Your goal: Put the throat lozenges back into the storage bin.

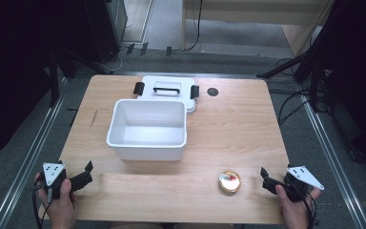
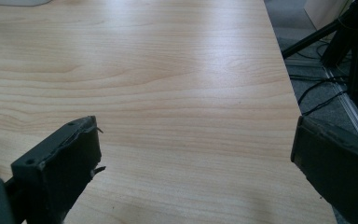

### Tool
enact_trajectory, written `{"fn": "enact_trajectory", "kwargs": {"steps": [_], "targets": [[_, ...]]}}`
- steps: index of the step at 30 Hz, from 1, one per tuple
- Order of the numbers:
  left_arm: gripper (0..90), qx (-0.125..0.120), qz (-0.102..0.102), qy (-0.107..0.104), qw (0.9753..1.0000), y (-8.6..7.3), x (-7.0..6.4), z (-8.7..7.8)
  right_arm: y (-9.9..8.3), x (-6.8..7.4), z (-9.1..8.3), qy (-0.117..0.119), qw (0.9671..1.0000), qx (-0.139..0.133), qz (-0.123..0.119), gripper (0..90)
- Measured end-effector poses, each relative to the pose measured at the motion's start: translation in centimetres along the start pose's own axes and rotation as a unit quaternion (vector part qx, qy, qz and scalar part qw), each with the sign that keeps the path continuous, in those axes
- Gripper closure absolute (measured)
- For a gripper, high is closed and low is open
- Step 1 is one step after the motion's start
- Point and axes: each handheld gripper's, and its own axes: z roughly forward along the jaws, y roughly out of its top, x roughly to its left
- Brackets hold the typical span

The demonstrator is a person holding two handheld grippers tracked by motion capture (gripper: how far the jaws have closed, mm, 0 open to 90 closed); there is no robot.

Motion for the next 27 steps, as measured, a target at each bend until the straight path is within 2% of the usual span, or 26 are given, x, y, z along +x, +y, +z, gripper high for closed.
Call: {"fn": "enact_trajectory", "kwargs": {"steps": [6,8,11,15,16,17,18,19,21,22,23,24,25,27], "targets": [[0.0,0.007,-0.001,-0.001,1.0000,0.1,0.1,0.1,0.1,-0.2,-0.1,0.006,0.9999,0.008,0.009,4.0],[0.0,0.007,0.001,-0.001,1.0000,0.1,0.0,0.1,0.4,-0.2,-0.1,0.017,0.9996,0.024,0.003,4.4],[0.0,0.007,0.002,0.001,1.0000,0.1,0.0,0.1,1.0,0.0,-0.4,0.017,0.9989,0.044,-0.003,4.9],[0.0,0.010,0.008,0.003,0.9999,0.1,-0.2,0.2,2.1,0.6,-0.6,0.026,0.9981,0.054,-0.016,6.1],[0.0,0.011,0.010,0.004,0.9999,0.1,-0.2,0.2,2.8,1.1,-0.4,0.031,0.9961,0.076,-0.033,6.9],[0.0,0.012,0.011,0.003,0.9999,0.1,-0.3,0.2,2.8,1.1,-0.4,0.031,0.9961,0.076,-0.033,6.9],[0.0,0.014,0.013,0.003,0.9998,0.1,-0.3,0.3,3.5,1.7,-0.1,0.023,0.9927,0.102,-0.060,7.9],[0.0,0.015,0.014,0.002,0.9998,0.1,-0.3,0.3,3.5,1.7,-0.1,0.023,0.9927,0.102,-0.060,7.9],[0.0,0.017,0.014,0.002,0.9998,0.1,-0.3,0.3,4.2,2.4,0.2,0.028,0.9880,0.132,-0.074,8.0],[0.0,0.016,0.012,0.002,0.9998,0.1,-0.3,0.3,4.9,3.1,0.5,0.036,0.9838,0.151,-0.089,7.8],[0.0,0.017,0.011,0.002,0.9998,0.1,-0.2,0.3,4.9,3.1,0.5,0.036,0.9838,0.151,-0.089,7.8],[0.0,0.018,0.011,0.002,0.9998,0.2,-0.2,0.3,5.4,3.8,0.8,0.035,0.9799,0.171,-0.097,7.7],[0.0,0.018,0.010,0.000,0.9998,0.2,-0.2,0.3,5.4,3.8,0.8,0.035,0.9799,0.171,-0.097,7.7],[0.0,0.019,0.011,-0.001,0.9998,0.2,-0.1,0.3,5.9,4.6,1.2,0.042,0.9744,0.192,-0.110,7.7]]}}
